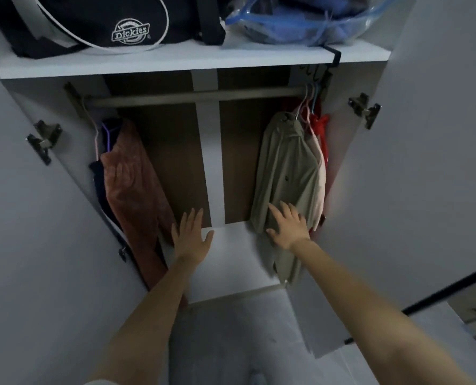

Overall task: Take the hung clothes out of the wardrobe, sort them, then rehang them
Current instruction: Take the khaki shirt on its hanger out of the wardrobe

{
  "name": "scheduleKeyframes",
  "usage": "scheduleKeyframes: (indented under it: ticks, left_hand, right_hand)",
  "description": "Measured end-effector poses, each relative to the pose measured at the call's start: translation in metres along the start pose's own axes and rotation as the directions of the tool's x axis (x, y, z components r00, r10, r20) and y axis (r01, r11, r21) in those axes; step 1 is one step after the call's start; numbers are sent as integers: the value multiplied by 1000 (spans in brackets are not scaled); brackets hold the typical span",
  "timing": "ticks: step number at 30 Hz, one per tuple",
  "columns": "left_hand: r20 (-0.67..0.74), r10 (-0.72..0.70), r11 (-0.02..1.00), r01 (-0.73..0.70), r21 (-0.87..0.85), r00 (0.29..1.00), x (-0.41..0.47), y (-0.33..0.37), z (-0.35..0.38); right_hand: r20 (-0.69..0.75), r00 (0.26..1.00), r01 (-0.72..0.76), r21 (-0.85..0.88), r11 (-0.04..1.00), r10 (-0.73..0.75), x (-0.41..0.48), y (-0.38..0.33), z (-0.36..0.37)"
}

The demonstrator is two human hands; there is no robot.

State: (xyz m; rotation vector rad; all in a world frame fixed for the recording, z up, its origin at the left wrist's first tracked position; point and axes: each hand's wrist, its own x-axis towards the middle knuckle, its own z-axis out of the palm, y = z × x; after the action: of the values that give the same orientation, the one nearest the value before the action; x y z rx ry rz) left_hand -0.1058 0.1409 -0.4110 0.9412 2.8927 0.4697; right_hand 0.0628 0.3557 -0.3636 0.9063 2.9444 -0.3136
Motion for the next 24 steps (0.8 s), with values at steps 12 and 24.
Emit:
scheduleKeyframes:
  ticks: [12,24]
  left_hand:
    - [-60,37,999,-39,-29,998,89,63,2]
    - [-38,95,994,-97,-50,995,176,81,2]
  right_hand:
    - [-62,998,-6,-61,998,2,114,62,-53]
    - [-159,983,-85,18,996,87,187,83,-69]
